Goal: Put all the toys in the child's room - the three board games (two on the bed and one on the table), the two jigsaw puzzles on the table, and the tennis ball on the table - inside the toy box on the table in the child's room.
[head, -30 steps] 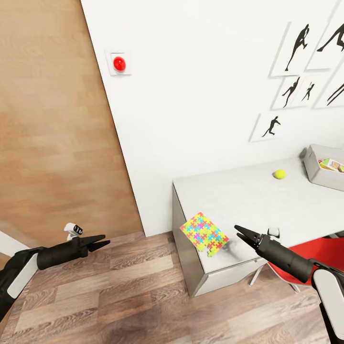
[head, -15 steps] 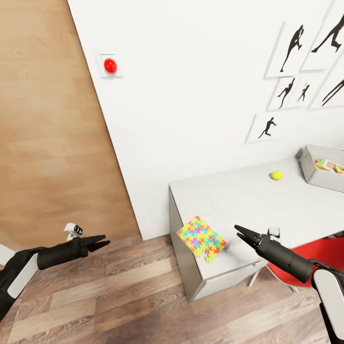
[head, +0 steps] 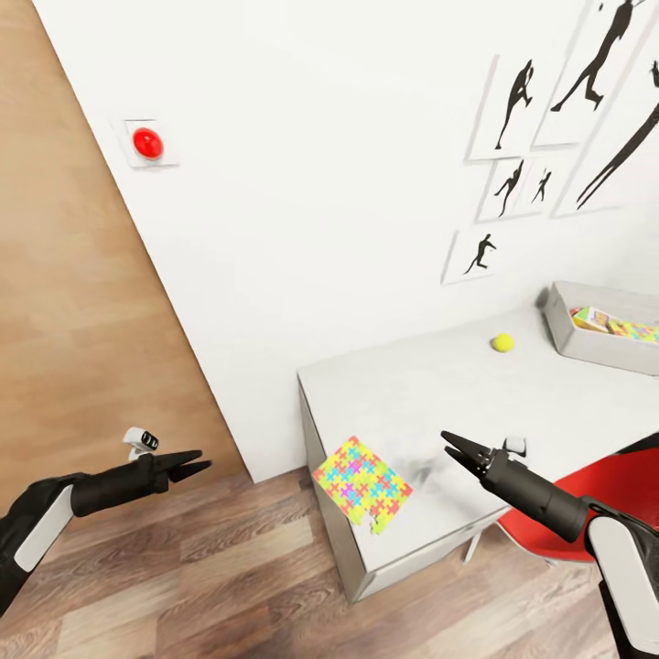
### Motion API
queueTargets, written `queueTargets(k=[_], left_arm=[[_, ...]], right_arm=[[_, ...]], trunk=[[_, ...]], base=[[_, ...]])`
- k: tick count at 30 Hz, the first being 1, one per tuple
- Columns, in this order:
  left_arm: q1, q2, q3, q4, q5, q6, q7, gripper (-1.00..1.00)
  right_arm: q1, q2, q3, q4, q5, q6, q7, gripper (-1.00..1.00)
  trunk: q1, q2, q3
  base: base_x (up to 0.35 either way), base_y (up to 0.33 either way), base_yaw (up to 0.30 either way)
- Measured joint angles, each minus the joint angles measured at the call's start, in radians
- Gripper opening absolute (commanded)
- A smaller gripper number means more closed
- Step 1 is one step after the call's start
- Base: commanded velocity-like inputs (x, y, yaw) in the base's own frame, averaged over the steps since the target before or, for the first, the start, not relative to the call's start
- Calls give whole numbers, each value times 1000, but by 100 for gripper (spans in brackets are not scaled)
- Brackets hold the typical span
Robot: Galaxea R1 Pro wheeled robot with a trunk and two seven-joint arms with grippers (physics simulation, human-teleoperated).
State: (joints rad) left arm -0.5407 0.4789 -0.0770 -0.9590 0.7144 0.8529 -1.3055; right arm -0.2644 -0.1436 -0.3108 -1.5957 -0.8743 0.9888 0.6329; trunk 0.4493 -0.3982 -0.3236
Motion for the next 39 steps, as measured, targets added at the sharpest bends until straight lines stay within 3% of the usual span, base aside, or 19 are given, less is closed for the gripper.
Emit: queueTargets(k=[32,39], left_arm=[[0,0,-1,0,0,-2,-1,100],[0,0,-2,0,0,-3,0,100]], right_arm=[[0,5,2,0,7,0,-2,100],[0,4,39,-1,9,-2,-3,100]], trunk=[[0,0,53],[0,0,64]], base=[[-6,-2,-2],[0,0,0]])
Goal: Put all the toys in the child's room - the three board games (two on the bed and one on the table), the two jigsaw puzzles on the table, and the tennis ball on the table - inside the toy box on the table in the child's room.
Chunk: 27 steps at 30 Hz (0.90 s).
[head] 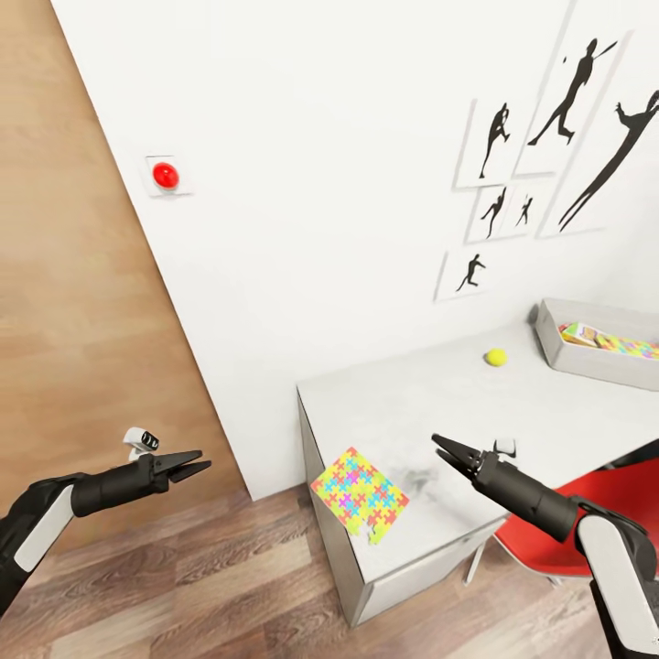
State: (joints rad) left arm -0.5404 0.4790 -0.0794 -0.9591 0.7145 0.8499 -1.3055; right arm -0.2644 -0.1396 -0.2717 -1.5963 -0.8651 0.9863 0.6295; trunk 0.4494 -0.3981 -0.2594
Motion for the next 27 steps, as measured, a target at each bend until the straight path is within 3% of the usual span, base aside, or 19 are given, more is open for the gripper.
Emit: queueTargets(k=[27], left_arm=[[0,0,0,-1,0,-2,1,100]], right_arm=[[0,0,9,0,0,-1,-1,100]], trunk=[[0,0,45]], base=[[0,0,0]])
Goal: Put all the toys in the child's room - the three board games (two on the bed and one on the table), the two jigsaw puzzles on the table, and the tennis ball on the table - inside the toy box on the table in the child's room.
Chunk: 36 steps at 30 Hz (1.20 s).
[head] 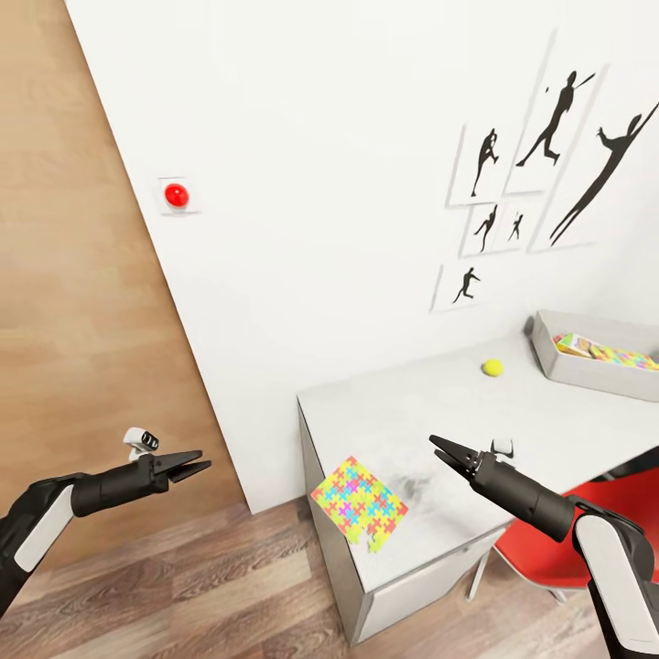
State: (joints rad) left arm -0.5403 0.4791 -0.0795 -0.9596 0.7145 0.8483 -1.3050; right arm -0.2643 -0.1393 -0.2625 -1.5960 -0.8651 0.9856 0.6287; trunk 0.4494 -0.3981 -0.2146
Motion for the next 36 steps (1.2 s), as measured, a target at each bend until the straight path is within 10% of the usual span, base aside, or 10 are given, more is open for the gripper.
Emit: queueTargets(k=[36], left_arm=[[0,0,0,0,0,0,2,100]], right_arm=[[0,0,19,0,1,-35,2,100]], trunk=[[0,0,60]], base=[[0,0,43]])
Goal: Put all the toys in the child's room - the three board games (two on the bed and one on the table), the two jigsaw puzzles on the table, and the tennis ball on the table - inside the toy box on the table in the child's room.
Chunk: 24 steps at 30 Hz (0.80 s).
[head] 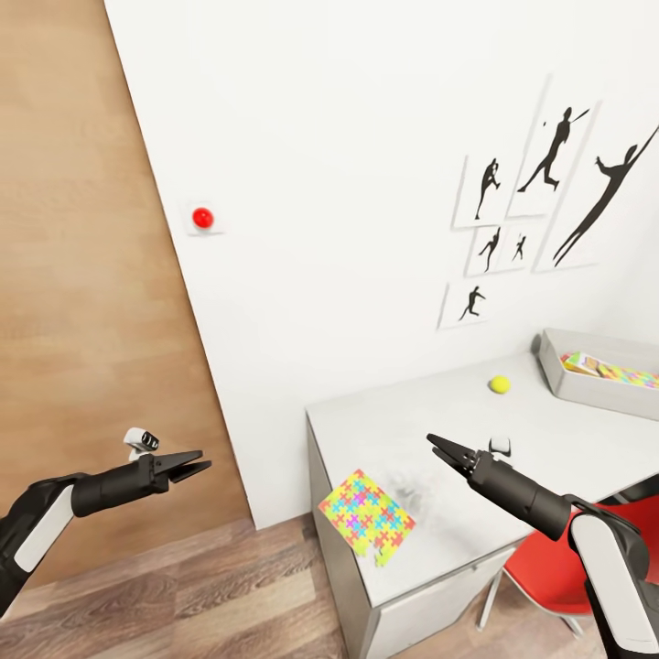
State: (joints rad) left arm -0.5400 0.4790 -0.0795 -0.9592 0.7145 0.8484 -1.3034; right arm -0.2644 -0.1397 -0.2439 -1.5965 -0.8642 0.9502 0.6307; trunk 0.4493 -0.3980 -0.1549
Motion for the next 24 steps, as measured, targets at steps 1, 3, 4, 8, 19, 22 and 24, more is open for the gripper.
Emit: queueTargets(k=[1,3,4,8,19,22,24], left_arm=[[0,0,0,0,0,0,0,100],[0,0,0,0,0,0,0,100],[0,0,0,-1,0,0,0,100],[0,0,0,-1,0,0,0,100],[0,0,0,0,0,0,-1,100],[0,0,0,0,0,0,0,100],[0,0,0,0,0,0,0,100]], right_arm=[[0,0,0,0,0,0,0,100],[0,0,0,1,0,0,1,100],[0,0,0,0,0,0,1,100],[0,0,0,1,0,0,1,100],[0,0,0,0,0,0,2,100],[0,0,1,0,0,0,1,100],[0,0,1,0,0,0,0,100]], trunk=[[0,0,2],[0,0,5],[0,0,7],[0,0,13],[0,0,31],[0,0,36],[0,0,40]], base=[[0,0,89],[0,0,91],[0,0,92],[0,-45,93],[0,-163,80],[0,-16,64],[0,-6,64]])
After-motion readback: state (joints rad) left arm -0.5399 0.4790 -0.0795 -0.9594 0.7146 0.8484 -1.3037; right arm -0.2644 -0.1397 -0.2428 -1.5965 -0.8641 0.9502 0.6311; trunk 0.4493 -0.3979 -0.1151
